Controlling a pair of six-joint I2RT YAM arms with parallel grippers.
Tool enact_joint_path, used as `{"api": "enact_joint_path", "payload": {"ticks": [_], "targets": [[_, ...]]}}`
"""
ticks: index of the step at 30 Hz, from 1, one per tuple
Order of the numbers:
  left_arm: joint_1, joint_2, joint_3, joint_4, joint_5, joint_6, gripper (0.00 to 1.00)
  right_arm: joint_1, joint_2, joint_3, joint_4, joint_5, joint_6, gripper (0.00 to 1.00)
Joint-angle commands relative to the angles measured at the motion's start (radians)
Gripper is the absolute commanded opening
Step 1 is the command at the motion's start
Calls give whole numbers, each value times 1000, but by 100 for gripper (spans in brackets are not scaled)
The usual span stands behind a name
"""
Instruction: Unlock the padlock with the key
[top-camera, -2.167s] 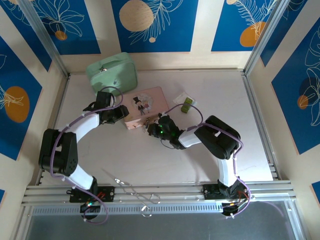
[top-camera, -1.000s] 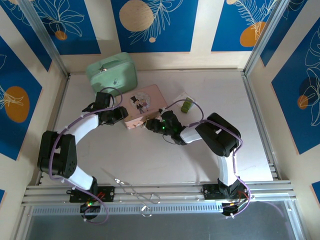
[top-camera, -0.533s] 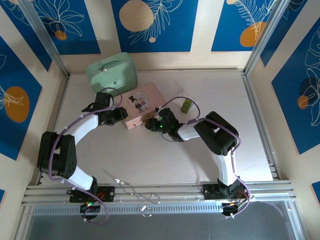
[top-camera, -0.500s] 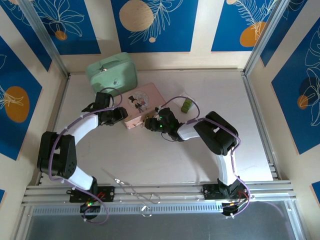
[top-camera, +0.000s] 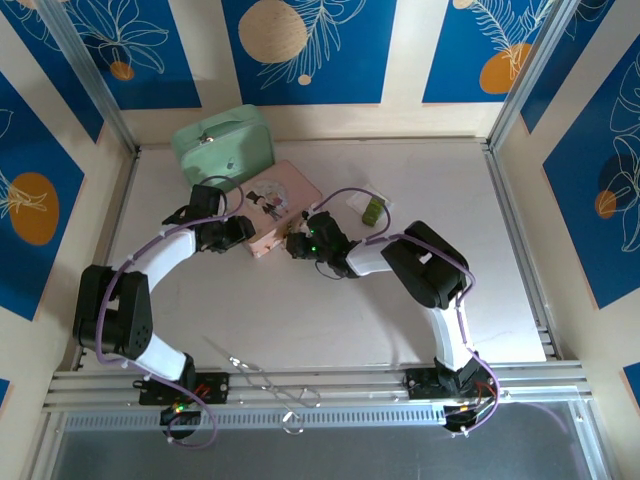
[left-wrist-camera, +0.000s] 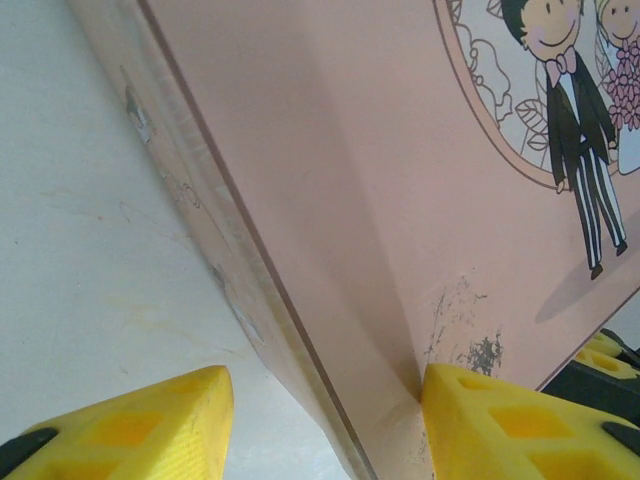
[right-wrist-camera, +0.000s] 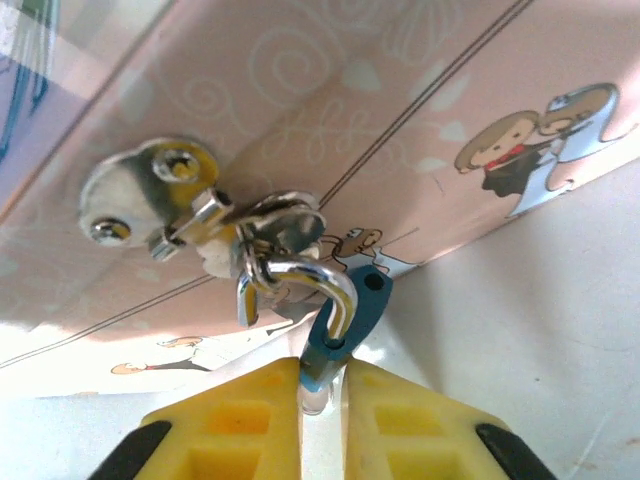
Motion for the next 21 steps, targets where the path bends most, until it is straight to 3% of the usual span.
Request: {"api": "enact_joint_path", "payload": {"ticks": [1, 7, 12, 18, 19, 21], "targets": [[6, -21, 7, -56, 2, 25, 52, 12, -28, -33, -113, 99, 1, 11], [4, -19, -10, -38, 15, 13, 52, 23, -112, -55, -232, 218, 8, 0], [1, -33, -45, -40, 9, 22, 51, 55, -223, -116, -316, 256, 62, 0], [2, -68, -68, -54, -32, 39, 52, 177, -312, -162, -384, 289, 155, 0], [2, -72, -68, -53, -33, 37, 52, 176, -314, -152, -379, 288, 127, 0], [1, -76, -68, -48, -24, 30, 52, 134, -303, -151, -286, 192, 49, 15]]}}
